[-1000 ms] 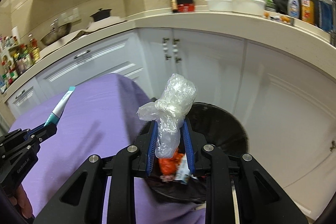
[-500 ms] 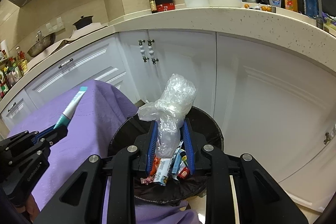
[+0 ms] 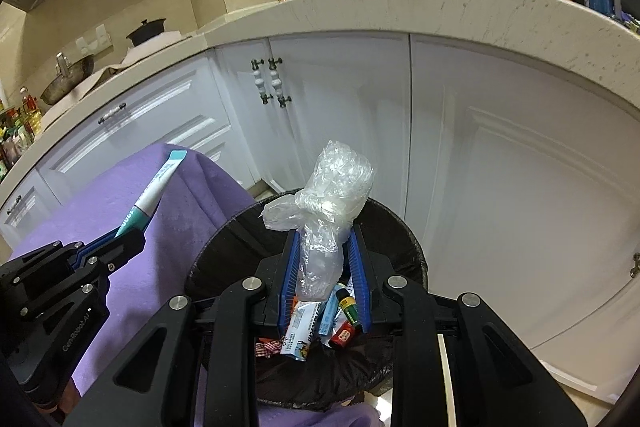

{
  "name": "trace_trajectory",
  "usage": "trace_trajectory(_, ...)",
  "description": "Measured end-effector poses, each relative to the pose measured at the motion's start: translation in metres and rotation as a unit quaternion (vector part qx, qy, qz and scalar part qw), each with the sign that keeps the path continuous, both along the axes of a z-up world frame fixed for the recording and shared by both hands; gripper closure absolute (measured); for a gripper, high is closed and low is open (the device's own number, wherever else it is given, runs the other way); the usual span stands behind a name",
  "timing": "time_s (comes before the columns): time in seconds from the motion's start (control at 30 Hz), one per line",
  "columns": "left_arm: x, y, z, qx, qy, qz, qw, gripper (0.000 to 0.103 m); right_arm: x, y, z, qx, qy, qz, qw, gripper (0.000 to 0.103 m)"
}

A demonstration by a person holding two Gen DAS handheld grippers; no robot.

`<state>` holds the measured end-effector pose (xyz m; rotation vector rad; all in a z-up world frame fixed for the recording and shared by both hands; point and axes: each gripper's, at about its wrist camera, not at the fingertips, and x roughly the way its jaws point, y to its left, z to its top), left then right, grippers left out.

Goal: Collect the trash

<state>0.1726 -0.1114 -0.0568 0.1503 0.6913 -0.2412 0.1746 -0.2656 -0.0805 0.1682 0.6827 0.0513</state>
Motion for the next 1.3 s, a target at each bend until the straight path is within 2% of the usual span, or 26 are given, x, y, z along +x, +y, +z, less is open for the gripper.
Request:
trace_trajectory(0.07,0.006,-0.003,-0.006,0.000,0.013,-0.006,0.9999,0.088,0.004,0.000,-0.004,-0.003,0.002,-0.007,1.000,0.062)
trace_trajectory(0.2,0.012,-0.003,-0.014,0.003,0.026,-0.005,0.9997,0.086,0.005,0.001,-0.006,-0.001,0.002,-0.012,1.000,0.055)
trace_trajectory(0.23,0.012,-0.002,-0.014,0.002,0.027,-0.004,0.9996,0.081,0.005,0.001,-0.006,-0.002,0.001,-0.013,1.000,0.053)
trace_trajectory(0.27,0.012,-0.001,-0.014,0.001,0.026,-0.002,0.9997,0.069,0.004,0.001,-0.005,-0.005,-0.001,-0.015,1.000,0.050)
trace_trajectory(0.33,0.009,0.003,-0.012,-0.004,0.017,0.007,0.9998,0.056,0.002,0.001,-0.003,-0.007,-0.004,-0.018,1.000,0.047)
trace_trajectory(0.5,0.003,0.007,-0.005,-0.010,0.008,0.011,0.9998,0.055,-0.005,0.000,0.004,-0.011,-0.011,-0.023,1.000,0.040)
trace_trajectory(0.57,-0.001,0.009,-0.002,-0.011,0.002,0.013,0.9998,0.051,-0.009,0.001,0.006,-0.013,-0.014,-0.023,1.000,0.036)
trace_trajectory(0.7,-0.010,0.011,0.003,-0.011,-0.009,0.012,0.9998,0.049,-0.015,0.003,0.009,-0.016,-0.017,-0.023,0.999,0.034)
trace_trajectory(0.77,-0.015,0.013,0.006,-0.013,-0.016,0.010,0.9997,0.044,-0.019,0.004,0.010,-0.019,-0.018,-0.023,0.999,0.033)
trace_trajectory(0.9,-0.023,0.015,0.011,-0.014,-0.027,0.010,0.9995,0.041,-0.028,0.008,0.013,-0.023,-0.022,-0.022,0.999,0.031)
trace_trajectory(1.03,-0.036,0.019,0.020,-0.017,-0.044,0.013,0.9988,0.034,-0.041,0.011,0.022,-0.027,-0.031,-0.022,0.999,0.029)
trace_trajectory(1.3,-0.077,0.038,0.043,-0.023,-0.088,0.022,0.9956,0.025,-0.077,0.027,0.044,-0.047,-0.062,-0.017,0.997,0.024)
